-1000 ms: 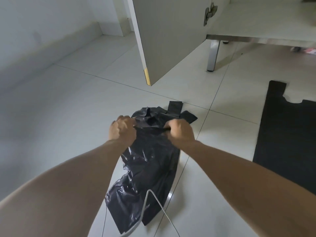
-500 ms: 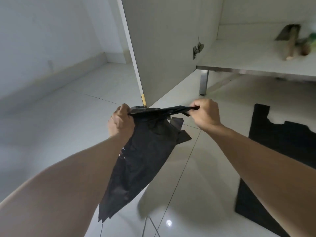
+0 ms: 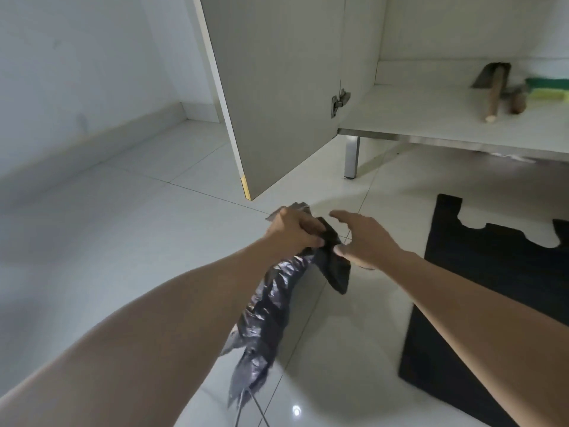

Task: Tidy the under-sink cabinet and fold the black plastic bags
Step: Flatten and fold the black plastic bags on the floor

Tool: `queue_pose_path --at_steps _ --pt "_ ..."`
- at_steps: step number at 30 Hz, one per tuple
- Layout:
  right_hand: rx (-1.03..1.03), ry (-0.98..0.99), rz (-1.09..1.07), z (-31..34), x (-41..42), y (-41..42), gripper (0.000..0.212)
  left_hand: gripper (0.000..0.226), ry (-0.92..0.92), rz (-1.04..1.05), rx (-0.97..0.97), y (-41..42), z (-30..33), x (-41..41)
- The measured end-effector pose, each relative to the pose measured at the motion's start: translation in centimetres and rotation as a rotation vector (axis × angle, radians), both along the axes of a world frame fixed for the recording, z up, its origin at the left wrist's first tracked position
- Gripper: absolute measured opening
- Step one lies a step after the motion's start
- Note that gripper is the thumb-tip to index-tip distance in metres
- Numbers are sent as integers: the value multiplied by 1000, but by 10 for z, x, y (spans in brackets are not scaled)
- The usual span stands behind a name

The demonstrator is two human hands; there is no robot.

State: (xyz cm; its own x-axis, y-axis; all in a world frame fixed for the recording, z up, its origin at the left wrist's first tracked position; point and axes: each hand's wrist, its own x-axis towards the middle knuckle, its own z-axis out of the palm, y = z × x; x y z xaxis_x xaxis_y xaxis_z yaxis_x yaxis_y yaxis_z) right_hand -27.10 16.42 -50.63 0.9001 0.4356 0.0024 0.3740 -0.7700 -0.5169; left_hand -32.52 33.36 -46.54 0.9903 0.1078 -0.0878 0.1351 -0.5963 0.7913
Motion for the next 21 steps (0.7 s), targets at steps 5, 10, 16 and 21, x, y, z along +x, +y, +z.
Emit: queue_pose_path --at_steps 5,10,16,21 --pt "-221 -42 -169 -18 -2 -24 23 23 -34 383 -75 -2 -11 7" --pt "-340 70 -124 -41 -9 -52 26 26 339 417 319 42 -51 -5" --pt "-57 259 -200 -53 -8 -48 47 30 657 321 40 42 -89 -26" --pt "2 167 -273 -61 1 -34 74 38 597 390 -16 27 -105 -12"
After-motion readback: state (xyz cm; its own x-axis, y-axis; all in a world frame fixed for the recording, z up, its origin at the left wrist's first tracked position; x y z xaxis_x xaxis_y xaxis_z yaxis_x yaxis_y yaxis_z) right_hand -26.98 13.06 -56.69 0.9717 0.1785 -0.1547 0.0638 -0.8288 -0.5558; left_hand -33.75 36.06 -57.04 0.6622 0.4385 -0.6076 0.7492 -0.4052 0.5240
